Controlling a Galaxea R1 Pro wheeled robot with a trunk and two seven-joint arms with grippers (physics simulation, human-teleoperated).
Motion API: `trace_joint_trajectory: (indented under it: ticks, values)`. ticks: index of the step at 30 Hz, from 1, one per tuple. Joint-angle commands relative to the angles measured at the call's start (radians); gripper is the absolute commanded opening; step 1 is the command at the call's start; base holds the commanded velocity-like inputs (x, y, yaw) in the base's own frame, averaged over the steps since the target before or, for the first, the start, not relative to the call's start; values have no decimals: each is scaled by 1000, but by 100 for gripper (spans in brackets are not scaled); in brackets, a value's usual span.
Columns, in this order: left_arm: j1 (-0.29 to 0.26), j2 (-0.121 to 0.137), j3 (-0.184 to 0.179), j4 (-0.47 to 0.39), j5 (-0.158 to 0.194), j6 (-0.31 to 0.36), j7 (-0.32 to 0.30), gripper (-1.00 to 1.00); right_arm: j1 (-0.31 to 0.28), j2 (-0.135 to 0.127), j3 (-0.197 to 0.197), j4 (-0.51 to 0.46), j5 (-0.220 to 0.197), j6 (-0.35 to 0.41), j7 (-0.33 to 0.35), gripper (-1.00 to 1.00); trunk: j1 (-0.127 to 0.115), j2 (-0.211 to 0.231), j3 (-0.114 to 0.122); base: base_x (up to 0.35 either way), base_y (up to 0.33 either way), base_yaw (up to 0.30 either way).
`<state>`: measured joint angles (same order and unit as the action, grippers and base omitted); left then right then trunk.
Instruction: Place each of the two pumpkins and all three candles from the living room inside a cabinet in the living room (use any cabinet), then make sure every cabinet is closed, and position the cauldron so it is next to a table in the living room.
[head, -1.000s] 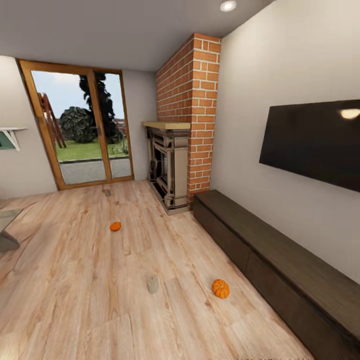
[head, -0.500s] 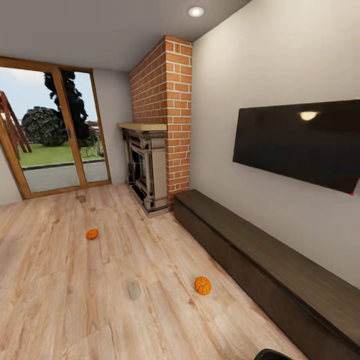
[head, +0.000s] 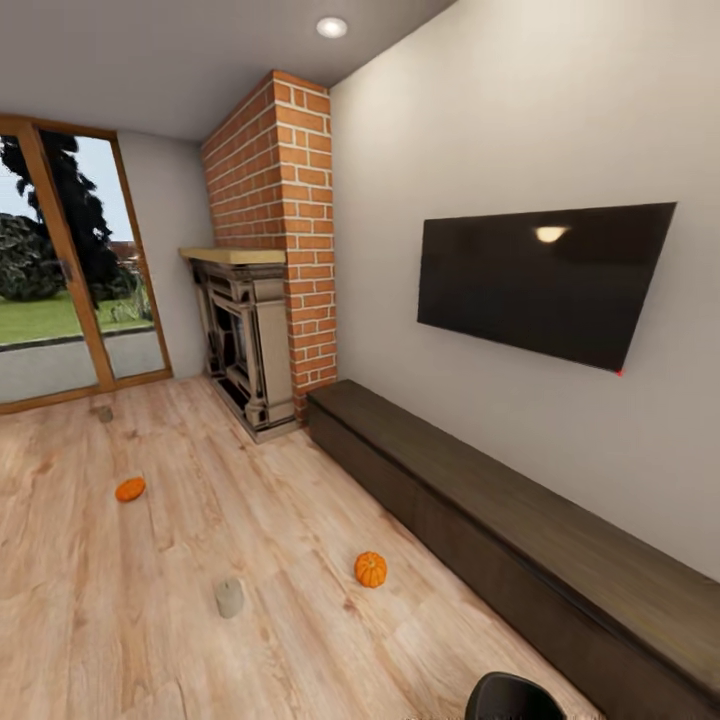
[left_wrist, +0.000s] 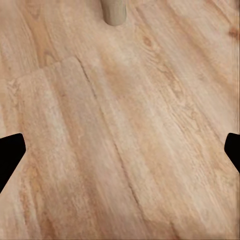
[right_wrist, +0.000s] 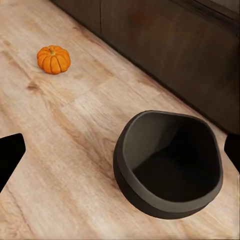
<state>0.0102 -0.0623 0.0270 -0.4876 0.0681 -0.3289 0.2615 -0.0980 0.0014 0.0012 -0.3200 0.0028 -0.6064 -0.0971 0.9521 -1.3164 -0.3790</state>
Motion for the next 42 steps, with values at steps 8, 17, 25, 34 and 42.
trace_joint_trajectory:
  ticks: [8, 17, 25, 34, 42]
  values:
    - [0, -1, 2, -2, 7, -2, -2, 100, -1, 0, 0, 1, 2, 1, -3, 100, 0, -1, -5, 0, 0, -255]
    - [0, -1, 2, -2, 7, -2, -2, 100, -1, -1, 0, 1, 2, 2, -3, 100, 0, -1, -15, 0, 0, -181]
    - [1, -1, 2, -2, 7, -2, -1, 100, -1, -1, 0, 1, 2, 2, -3, 100, 0, -1, -25, 0, 0, -174]
    - [1, -1, 2, -2, 7, -2, -2, 100, -1, 0, 0, 1, 0, -4, -3, 100, 0, -1, -27, 0, 0, -244]
    - [1, -1, 2, -2, 7, -2, -2, 100, -1, 0, 0, 1, 0, -5, -3, 100, 0, -1, -22, 0, 0, -273]
